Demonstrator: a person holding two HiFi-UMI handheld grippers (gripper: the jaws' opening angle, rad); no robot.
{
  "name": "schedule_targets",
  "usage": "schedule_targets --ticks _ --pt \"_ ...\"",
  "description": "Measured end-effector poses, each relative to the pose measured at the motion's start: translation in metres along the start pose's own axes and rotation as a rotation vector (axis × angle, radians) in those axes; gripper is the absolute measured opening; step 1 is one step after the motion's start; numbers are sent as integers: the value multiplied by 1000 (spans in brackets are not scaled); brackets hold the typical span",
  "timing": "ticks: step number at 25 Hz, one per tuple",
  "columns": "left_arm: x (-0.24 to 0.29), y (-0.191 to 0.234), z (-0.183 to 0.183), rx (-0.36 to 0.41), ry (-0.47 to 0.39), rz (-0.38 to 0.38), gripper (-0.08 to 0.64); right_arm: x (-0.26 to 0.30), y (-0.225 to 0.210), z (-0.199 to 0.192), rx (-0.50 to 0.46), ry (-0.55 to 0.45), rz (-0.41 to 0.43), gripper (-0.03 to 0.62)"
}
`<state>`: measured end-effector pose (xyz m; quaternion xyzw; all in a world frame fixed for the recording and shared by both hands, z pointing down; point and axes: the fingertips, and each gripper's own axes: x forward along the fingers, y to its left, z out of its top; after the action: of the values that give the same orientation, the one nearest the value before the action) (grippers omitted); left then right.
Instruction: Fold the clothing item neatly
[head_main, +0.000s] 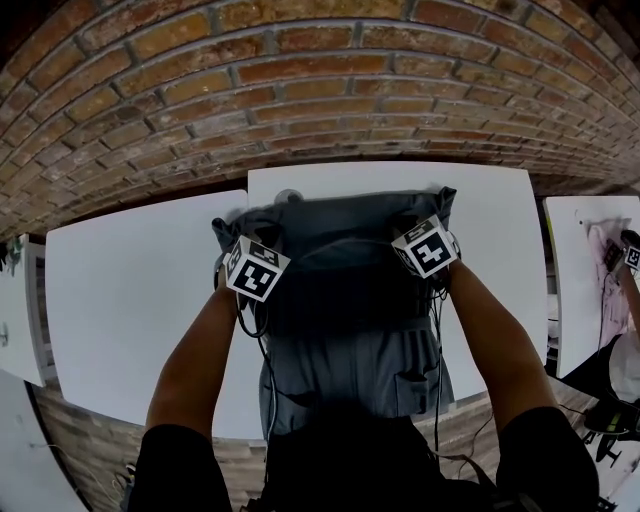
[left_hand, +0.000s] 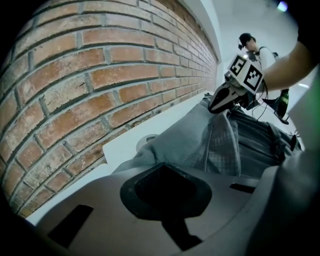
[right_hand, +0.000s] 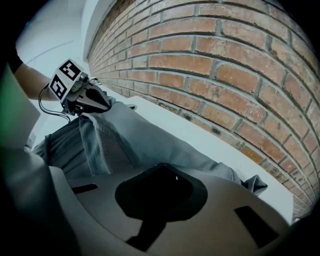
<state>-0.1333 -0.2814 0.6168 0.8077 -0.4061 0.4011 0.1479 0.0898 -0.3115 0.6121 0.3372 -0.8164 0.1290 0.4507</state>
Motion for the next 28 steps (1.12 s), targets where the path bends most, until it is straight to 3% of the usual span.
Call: schedule_targets --ticks 7,18,23,28 --pt "18 30 20 28 15 26 -2 19 -33 26 -12 12 -49 2" --pt "38 71 41 26 12 90 -2 44 -63 59 53 3 -43 2" --pt "15 67 45 -9 -105 102 -2 39 -59 57 118 -50 5 2" --pt "-29 54 48 41 -182 145 -2 6 -44 64 120 -153 84 18"
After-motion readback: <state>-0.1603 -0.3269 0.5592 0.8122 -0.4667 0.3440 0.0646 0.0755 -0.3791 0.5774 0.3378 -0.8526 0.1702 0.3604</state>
